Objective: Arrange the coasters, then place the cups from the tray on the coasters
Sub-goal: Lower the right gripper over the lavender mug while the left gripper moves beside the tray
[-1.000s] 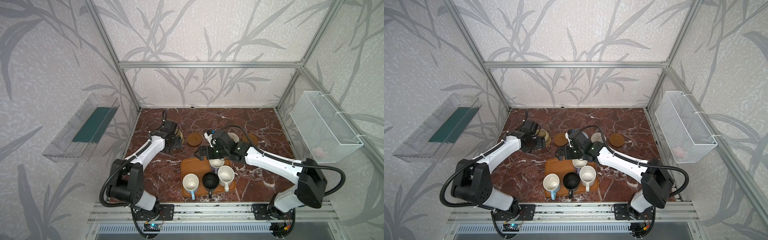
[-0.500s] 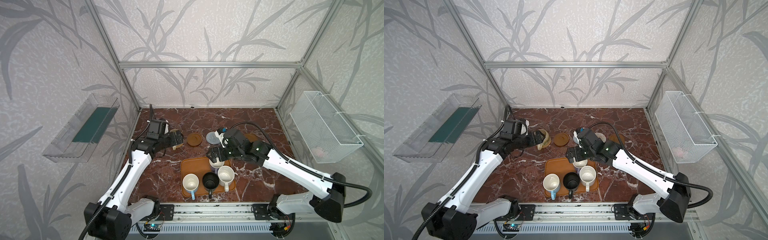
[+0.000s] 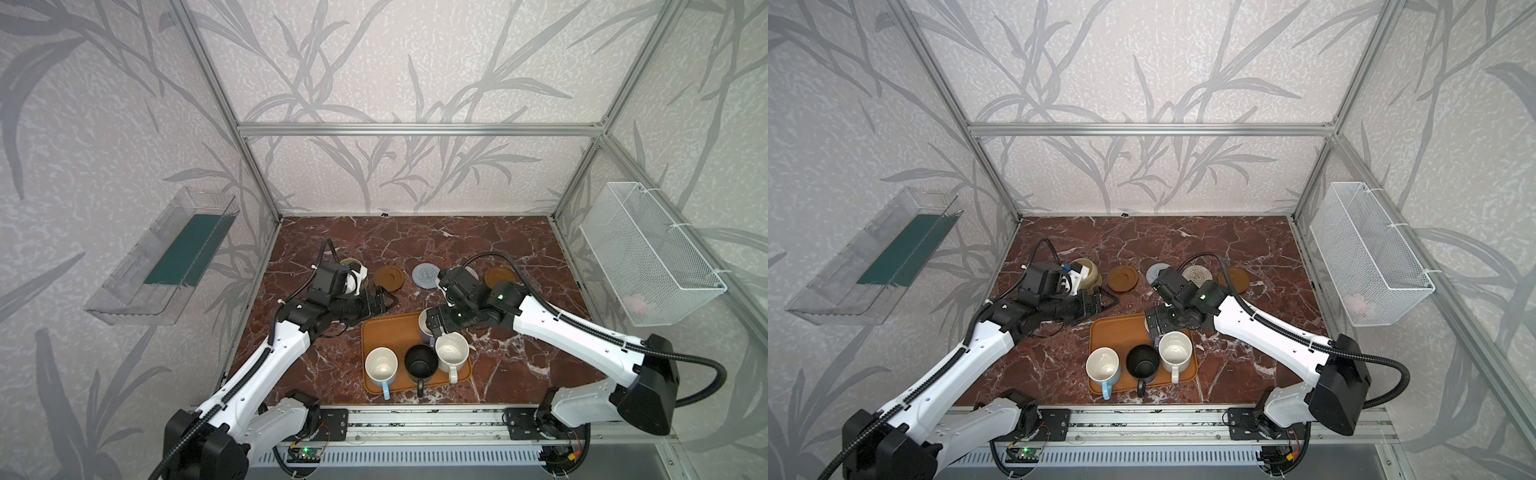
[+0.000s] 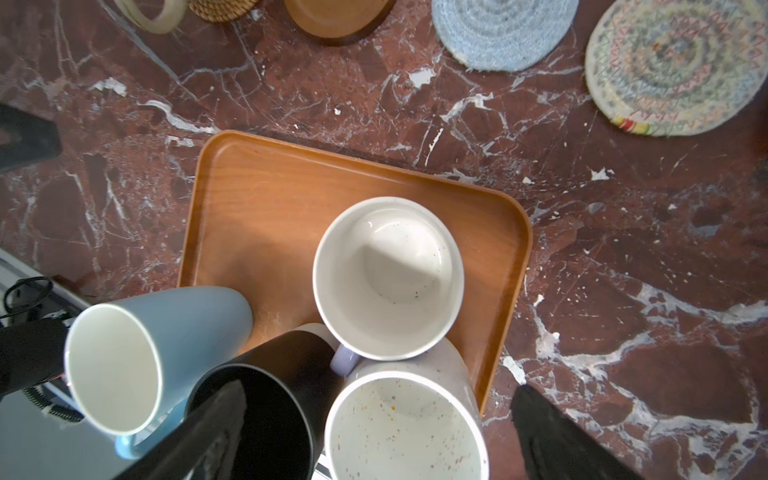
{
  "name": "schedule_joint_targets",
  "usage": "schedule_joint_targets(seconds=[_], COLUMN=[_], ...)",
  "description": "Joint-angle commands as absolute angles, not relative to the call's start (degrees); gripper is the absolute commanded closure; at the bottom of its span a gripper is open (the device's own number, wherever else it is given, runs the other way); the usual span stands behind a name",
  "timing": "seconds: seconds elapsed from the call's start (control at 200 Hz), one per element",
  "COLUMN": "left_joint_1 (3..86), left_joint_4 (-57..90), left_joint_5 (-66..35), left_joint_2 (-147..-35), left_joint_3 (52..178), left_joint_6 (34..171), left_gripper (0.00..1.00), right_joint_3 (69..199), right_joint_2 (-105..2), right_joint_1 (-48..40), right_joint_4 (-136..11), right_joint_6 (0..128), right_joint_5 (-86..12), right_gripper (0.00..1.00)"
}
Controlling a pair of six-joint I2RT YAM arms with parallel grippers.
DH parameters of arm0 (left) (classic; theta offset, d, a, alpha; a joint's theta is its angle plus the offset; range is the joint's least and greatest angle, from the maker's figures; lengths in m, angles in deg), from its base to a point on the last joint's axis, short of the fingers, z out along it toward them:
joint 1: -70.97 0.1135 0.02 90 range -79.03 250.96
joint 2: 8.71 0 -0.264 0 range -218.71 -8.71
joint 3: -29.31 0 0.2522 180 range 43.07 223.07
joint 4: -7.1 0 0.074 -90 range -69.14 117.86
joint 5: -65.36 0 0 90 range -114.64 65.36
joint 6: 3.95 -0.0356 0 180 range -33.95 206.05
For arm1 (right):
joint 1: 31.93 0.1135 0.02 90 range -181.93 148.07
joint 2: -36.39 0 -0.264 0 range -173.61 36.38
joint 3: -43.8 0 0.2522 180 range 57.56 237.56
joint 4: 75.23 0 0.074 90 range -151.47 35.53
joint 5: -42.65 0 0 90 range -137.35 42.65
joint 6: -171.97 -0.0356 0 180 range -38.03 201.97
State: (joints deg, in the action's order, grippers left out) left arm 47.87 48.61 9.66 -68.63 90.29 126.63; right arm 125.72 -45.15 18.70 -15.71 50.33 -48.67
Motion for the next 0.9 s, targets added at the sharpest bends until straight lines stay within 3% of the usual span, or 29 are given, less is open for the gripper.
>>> schedule_joint_targets(seconds=[0.0, 0.65, 0.9], left_joint_1=[45.3, 44.07, 44.06], left_joint_4=[45.99, 43.5, 44.62], left_joint_5=[7.02, 4.18, 4.19], left_joint_2=[-67.92, -67.24, -66.54], left_joint_3=[89.54, 84.63, 85.24], left_joint_6=[128.0, 129.48, 128.99], left_gripper=[0.01, 0.02, 0.04], right_joint_3=[126.48, 129.58, 131.09], right_joint_2=[-47.45, -57.76, -60.2], right_joint_1=[18.7, 21.68, 21.68], right_joint_4=[-14.66, -16.94, -15.32], right_joint_6=[50.5, 47.62, 45.87], right_joint_5=[-49.91, -48.47, -51.05], right_gripper=[0.01, 0.0, 0.16])
